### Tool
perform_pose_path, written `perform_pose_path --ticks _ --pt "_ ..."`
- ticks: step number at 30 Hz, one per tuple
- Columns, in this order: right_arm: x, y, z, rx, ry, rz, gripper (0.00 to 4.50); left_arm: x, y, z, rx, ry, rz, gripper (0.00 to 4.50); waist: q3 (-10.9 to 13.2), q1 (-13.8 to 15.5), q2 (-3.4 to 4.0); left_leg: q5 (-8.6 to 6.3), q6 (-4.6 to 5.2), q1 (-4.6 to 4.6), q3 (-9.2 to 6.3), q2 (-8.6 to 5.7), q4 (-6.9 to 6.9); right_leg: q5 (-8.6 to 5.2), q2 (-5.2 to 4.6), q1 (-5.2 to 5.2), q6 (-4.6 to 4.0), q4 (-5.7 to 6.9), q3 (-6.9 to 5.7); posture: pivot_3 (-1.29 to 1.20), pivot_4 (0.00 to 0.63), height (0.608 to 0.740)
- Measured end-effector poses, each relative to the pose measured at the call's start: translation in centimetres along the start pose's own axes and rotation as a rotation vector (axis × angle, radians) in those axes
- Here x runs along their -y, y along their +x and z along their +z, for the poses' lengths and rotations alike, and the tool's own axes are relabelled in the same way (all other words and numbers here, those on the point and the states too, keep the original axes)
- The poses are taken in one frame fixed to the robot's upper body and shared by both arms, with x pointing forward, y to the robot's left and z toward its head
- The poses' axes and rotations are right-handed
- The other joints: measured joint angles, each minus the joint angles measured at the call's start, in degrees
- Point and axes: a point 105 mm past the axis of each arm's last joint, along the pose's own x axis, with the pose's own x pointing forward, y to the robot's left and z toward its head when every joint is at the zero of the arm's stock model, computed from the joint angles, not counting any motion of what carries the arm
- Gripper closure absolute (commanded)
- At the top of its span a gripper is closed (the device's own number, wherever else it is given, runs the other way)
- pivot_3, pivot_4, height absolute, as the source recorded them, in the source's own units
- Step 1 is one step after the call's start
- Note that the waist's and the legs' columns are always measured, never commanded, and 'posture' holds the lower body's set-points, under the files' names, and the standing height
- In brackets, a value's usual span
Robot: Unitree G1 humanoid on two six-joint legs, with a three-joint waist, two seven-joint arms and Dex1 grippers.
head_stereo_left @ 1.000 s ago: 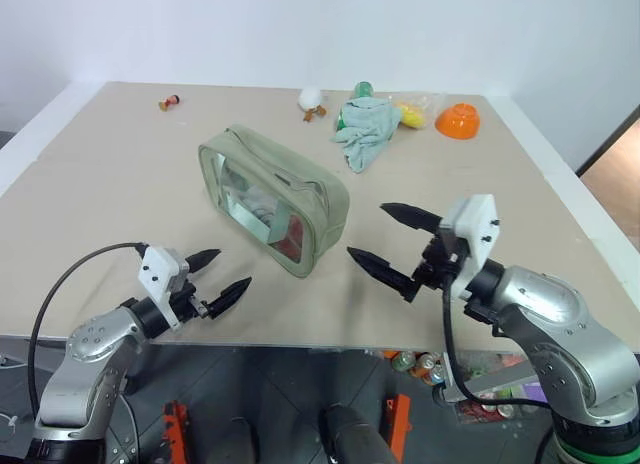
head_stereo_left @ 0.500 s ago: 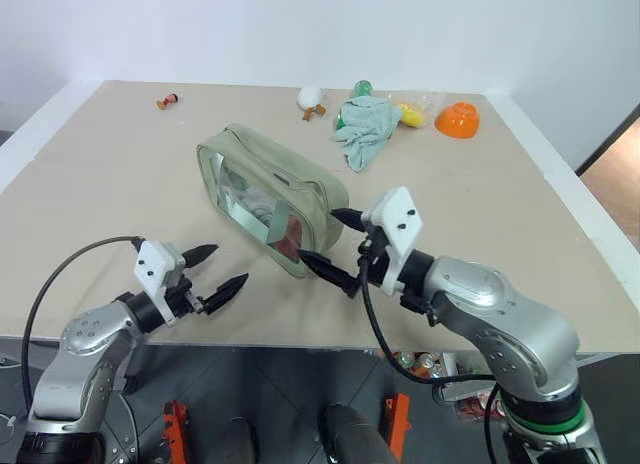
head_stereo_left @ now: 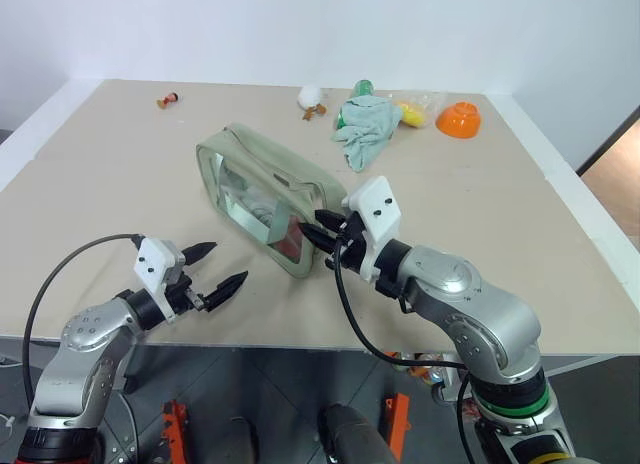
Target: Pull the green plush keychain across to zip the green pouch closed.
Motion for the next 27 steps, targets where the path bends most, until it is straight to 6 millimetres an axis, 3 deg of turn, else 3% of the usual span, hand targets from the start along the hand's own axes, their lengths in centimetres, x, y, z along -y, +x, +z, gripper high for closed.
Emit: perform_pose_path --ticks 5,13,19,27 --pt "0.2 -0.2 0.0 -0.006 -0.028 0.009 4.44 -0.1 0.2 0.2 0.007 0.006 -0.001 0.00 0.00 0.01 0.00 0.00 0.00 -0.02 0.00 -0.01 0.00 -0.01 0.00 0.00 0.01 0.00 0.00 0.00 0.150 0.740" --pt "3.3 -2.6 1.0 0.031 -0.183 0.073 4.44 0.0 0.3 0.2 0.004 0.004 -0.005 0.00 0.01 0.05 0.01 0.00 0.00 -0.03 -0.02 -0.03 -0.02 -0.03 -0.02 0.00 0.02 -0.01 -0.02 0.00 0.150 0.740" --pt "7.5 -5.1 0.9 0.049 -0.279 0.137 4.44 0.0 0.5 0.5 0.015 0.000 -0.017 0.00 0.02 0.07 0.02 0.00 0.01 0.00 -0.01 -0.05 0.00 -0.02 -0.02 0.04 0.03 -0.02 -0.02 0.00 0.150 0.740" --pt "11.9 -6.2 -1.3 -0.004 -0.310 0.117 4.44 0.5 0.5 0.8 0.022 -0.027 -0.051 0.00 0.06 0.06 0.08 0.00 0.01 0.03 -0.01 -0.05 -0.01 0.00 -0.01 0.06 0.03 0.00 -0.01 0.00 0.150 0.740"
